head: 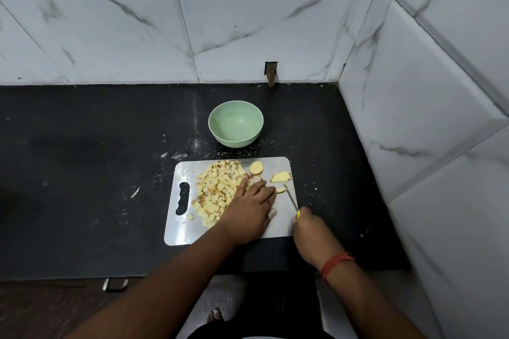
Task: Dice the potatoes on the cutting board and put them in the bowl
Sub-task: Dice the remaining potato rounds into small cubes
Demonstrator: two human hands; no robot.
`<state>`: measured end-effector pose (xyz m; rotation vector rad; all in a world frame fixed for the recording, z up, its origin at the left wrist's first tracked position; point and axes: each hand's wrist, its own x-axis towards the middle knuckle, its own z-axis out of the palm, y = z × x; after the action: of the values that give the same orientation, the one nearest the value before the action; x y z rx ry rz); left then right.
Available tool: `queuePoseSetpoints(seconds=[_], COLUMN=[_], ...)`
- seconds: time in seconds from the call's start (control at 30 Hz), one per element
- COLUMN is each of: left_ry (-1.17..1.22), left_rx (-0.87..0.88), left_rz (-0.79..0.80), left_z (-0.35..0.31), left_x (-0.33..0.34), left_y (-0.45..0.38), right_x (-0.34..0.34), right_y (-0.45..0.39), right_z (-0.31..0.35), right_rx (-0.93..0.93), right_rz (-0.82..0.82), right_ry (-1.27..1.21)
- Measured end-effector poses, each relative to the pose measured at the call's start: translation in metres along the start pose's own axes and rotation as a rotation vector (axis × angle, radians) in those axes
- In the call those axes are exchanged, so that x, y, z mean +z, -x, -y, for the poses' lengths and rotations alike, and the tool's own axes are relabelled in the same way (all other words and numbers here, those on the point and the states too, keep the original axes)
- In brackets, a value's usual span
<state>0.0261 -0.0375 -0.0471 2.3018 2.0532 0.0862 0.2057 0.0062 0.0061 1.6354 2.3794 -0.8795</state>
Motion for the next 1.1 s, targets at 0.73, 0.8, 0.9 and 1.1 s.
queuePoseSetpoints(seconds=[0.73,0.8,0.9,1.1], left_ry=[-0.014,-0.015,-0.02,-0.031], left_rx=[-0.027,-0.029,-0.038,-0.055], left_rz=[0.082,0.086,0.091,0.113], left_z=[-0.006,-0.006,-0.008,-0.009], left_x=[-0.013,-0.015,-0.019,-0.018], left_y=[-0.001,-0.001,-0.003,-0.006], right_x=[-0.004,-0.003,0.001,0.008], right_y=[0.008,0.002,-0.001,0.017], right_z=[0.019,0.022,0.024,0.01], right_rx=[0.123,0.152,0.186,0.144], right_rz=[0.11,0.143,0.161,0.15], right_ry=[0.067,0.084,0.089,0.087])
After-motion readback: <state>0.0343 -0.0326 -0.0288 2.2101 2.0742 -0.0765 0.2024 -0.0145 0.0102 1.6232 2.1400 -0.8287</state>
